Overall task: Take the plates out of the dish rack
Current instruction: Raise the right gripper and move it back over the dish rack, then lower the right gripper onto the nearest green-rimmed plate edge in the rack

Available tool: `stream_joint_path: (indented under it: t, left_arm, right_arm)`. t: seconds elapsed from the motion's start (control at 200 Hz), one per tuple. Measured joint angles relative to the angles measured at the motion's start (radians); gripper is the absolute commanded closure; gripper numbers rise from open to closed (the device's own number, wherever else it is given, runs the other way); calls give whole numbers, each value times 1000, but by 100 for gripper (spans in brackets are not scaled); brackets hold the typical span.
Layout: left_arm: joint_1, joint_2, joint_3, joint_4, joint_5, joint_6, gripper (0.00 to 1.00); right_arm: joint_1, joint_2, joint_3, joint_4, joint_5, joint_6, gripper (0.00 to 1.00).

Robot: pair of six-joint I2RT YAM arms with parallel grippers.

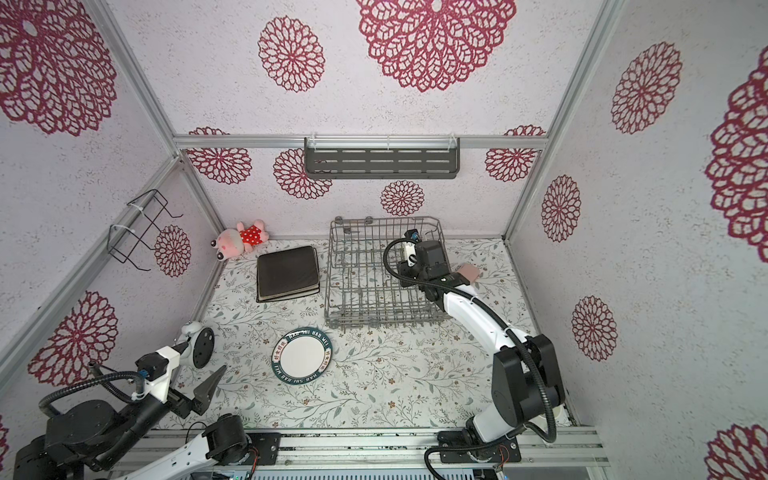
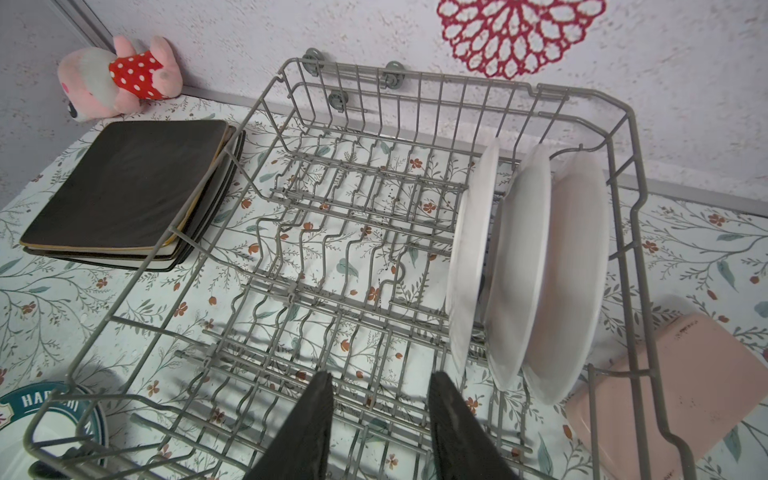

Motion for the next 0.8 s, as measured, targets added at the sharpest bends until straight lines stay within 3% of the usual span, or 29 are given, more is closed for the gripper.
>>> stream_joint_path:
  t: [0.8]
  left_arm:
    - [0,14,-15,0,-26,0,3]
  right_arm:
    - [-47,151,66,43,1,1,68]
